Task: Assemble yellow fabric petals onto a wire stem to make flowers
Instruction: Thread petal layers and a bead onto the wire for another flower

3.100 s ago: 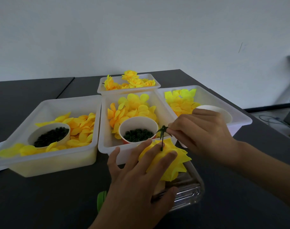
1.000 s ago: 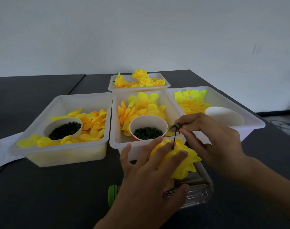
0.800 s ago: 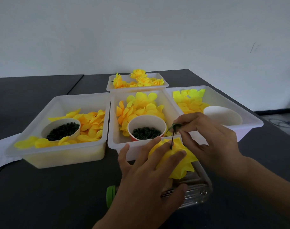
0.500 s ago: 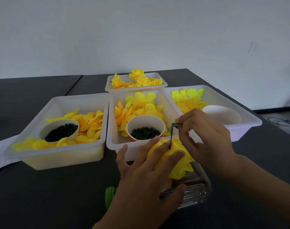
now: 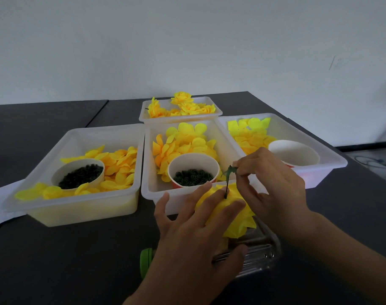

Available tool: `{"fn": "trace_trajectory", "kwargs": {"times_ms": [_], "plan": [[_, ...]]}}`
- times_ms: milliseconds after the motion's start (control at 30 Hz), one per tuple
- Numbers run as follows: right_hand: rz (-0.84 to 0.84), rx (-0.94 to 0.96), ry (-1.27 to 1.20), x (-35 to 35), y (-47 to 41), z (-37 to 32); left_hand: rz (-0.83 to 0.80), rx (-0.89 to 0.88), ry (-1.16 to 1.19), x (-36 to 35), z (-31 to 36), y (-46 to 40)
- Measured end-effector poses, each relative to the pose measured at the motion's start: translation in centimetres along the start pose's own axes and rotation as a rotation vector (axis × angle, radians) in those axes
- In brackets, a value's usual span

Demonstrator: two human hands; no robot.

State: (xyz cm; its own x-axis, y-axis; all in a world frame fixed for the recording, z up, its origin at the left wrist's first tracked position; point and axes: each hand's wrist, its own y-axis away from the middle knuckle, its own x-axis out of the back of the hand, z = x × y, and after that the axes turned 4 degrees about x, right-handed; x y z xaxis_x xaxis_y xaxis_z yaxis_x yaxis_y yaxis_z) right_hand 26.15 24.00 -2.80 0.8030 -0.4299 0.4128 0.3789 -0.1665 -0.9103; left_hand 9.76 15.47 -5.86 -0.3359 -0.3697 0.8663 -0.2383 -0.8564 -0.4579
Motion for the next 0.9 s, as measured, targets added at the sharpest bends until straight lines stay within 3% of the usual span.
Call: {"fn": "trace_trajectory", "kwargs": {"times_ms": [200, 433, 533, 633, 900], "plan": [[-0.096, -0.037, -0.095, 0.3, 0.6, -0.4, -0.001, 0.003, 0.009, -0.2, 0.0, 0.1], [-0.172, -0.383, -0.367, 2.3, 0.0, 0.0, -0.006, -0.01, -0.028, -0.2, -0.2, 0.1], [-0.321, -0.518, -0.538, 2.4, -1.8, 0.1, -0.006, -0.014, -0.027, -0.3, -0.2, 0.2], [-0.484, -0.597, -0.553, 2.0, -2.5, 0.2, 0.004, -0.014, -0.019, -0.2, -0.1, 0.1], [-0.577, -0.565, -0.499, 1.9, -3.1, -0.2, 0.032, -0.033, -0.074, 0.0, 0.0, 0.1]]}}
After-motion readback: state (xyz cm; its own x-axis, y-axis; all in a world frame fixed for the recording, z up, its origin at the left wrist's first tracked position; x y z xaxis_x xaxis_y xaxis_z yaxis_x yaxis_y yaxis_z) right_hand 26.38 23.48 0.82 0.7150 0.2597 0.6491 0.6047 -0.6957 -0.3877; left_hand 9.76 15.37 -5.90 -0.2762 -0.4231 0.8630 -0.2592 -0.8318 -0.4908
